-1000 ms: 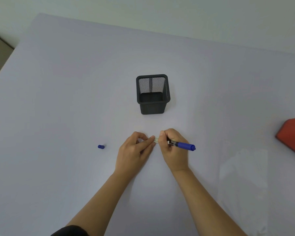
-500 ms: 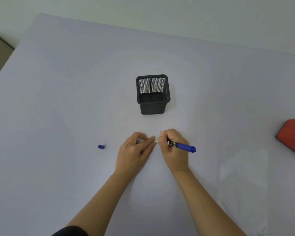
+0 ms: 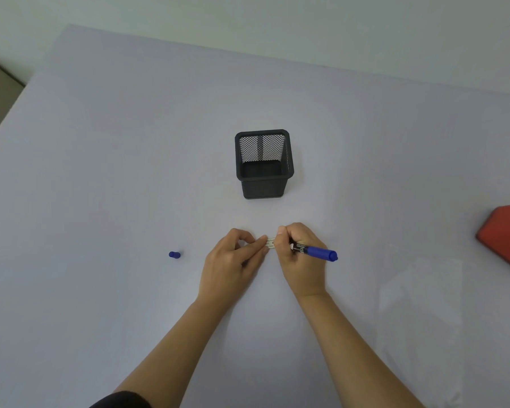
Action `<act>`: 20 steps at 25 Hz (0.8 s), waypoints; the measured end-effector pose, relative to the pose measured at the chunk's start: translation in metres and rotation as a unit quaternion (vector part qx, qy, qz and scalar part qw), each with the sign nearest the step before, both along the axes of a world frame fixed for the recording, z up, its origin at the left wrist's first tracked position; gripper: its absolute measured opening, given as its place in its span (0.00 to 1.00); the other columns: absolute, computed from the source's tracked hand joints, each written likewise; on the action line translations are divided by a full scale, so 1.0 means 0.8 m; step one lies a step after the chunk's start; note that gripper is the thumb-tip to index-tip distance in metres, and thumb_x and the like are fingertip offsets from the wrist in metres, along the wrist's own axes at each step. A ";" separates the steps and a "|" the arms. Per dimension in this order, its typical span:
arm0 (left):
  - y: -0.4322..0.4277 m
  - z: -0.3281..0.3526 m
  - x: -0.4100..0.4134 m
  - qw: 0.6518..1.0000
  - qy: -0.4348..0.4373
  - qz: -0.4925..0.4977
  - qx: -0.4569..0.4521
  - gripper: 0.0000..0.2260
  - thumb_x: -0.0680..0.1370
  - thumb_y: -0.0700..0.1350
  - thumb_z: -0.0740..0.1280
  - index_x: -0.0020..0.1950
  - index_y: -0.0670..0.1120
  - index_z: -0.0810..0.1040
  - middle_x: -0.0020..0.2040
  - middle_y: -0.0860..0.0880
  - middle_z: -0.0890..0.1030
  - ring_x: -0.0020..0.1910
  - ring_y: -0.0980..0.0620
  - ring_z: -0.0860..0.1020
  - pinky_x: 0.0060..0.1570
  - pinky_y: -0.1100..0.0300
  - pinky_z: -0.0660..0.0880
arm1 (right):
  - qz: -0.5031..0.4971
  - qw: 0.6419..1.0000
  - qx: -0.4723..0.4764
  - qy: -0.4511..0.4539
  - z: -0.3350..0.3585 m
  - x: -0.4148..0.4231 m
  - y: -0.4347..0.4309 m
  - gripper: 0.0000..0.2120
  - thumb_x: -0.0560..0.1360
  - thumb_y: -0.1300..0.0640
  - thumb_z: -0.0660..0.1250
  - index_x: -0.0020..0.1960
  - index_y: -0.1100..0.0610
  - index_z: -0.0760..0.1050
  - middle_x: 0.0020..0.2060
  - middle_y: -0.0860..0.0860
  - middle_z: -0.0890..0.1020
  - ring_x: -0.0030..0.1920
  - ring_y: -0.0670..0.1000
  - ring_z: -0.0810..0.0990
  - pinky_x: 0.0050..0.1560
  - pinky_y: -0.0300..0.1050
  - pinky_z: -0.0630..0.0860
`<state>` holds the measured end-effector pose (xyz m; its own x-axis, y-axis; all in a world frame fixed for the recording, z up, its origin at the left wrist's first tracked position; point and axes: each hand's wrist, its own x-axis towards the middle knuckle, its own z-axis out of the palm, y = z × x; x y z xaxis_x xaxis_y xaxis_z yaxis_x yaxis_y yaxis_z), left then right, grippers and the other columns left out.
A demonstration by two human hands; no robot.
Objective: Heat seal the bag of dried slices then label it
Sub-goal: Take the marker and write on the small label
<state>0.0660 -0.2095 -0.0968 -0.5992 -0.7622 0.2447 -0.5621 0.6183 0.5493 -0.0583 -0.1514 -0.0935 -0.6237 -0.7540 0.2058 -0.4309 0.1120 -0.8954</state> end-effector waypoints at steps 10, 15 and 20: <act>0.000 0.000 0.001 1.000 0.000 0.000 0.005 0.10 0.75 0.50 0.66 0.51 0.49 0.84 0.43 0.50 0.79 0.31 0.54 0.72 0.32 0.64 0.70 | -0.006 1.000 -0.001 -0.019 -0.002 -0.001 -0.001 0.17 0.76 0.56 0.58 0.30 0.62 0.65 0.27 0.50 0.67 0.29 0.46 0.65 0.31 0.27 0.62; 0.000 0.001 0.002 1.000 -0.002 -0.005 0.001 0.11 0.76 0.50 0.65 0.50 0.48 0.85 0.43 0.49 0.79 0.30 0.54 0.72 0.32 0.65 0.68 | 0.004 1.000 -0.008 0.008 0.001 0.001 0.000 0.17 0.76 0.57 0.59 0.30 0.63 0.66 0.26 0.50 0.68 0.30 0.50 0.66 0.31 0.27 0.64; 0.000 0.001 0.001 1.000 -0.002 -0.005 0.005 0.10 0.75 0.50 0.66 0.51 0.49 0.85 0.43 0.49 0.79 0.30 0.54 0.72 0.32 0.65 0.69 | -0.004 1.000 -0.008 0.006 -0.001 0.000 0.001 0.17 0.76 0.56 0.58 0.31 0.63 0.66 0.27 0.50 0.68 0.30 0.50 0.67 0.31 0.27 0.64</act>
